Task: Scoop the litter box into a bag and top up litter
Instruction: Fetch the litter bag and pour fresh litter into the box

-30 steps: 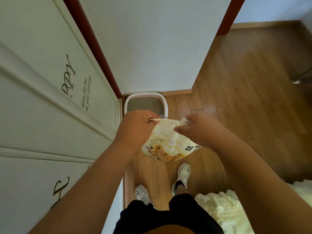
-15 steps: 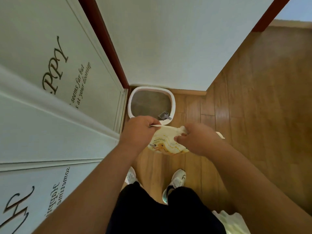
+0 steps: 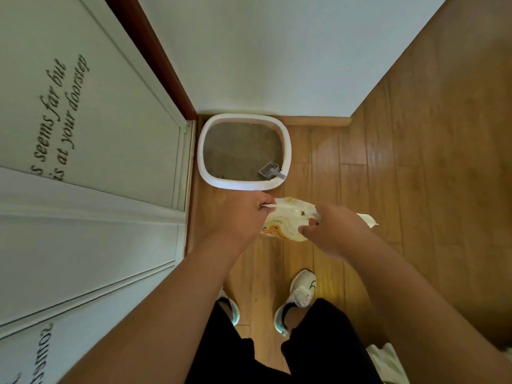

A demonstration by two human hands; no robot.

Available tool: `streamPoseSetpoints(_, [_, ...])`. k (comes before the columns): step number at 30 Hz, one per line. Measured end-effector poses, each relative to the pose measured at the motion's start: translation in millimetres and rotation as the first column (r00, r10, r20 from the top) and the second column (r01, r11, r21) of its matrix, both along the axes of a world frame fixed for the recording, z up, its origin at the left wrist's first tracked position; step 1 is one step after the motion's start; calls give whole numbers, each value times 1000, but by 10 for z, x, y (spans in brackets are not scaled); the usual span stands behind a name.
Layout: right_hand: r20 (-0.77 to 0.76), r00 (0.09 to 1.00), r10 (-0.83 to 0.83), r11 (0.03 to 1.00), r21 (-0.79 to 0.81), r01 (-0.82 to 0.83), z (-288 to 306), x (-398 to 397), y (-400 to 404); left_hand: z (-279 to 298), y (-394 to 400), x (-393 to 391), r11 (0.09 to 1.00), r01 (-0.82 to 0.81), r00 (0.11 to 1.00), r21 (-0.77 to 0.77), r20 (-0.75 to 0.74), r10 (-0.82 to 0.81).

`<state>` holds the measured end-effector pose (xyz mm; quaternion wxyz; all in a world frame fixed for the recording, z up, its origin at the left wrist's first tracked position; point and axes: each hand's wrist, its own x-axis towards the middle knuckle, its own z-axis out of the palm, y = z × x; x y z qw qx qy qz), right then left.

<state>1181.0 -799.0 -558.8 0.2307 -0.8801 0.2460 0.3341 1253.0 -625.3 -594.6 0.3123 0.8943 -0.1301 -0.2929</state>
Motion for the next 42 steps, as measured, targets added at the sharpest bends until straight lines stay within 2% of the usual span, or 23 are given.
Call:
streamPoseSetpoints(7, [-6,998,-55,998,21,55,-1125,130,-61,-1076,-49,228,993,104,994,61,-42,-101])
streamPoseSetpoints(13, [17,998,-57,997,48,56,-2129,352,-55,-2083,-62,447,993,89,994,80,-64,-84])
streamPoseSetpoints(19, [99,995,18,1000,1,-18,-2972,668,-56,-2863,-151,852,990,90,994,111,44,-95])
streamPoseSetpoints(24, [241,969,60,995,-95,-38,-3219,1186,-346,-3109,-368,1322,989,109,972,97,200,-127])
streamPoseSetpoints(28, [370,925,83,983,-185,-14,-3444,1256,-402,-3316,-401,1358,987,129,936,100,315,-154])
streamPoseSetpoints(35, [540,835,105,986,-166,-17,-3640,1458,-344,-3383,-250,1369,999,29,935,36,352,-40])
streamPoseSetpoints(39, [591,793,144,989,-122,-88,-3675,1484,-296,-3396,-168,1380,997,-20,922,68,387,-8])
streamPoseSetpoints(42, [581,787,206,978,-151,-145,-3670,1508,-263,-3392,-120,1434,997,-22,920,76,391,-9])
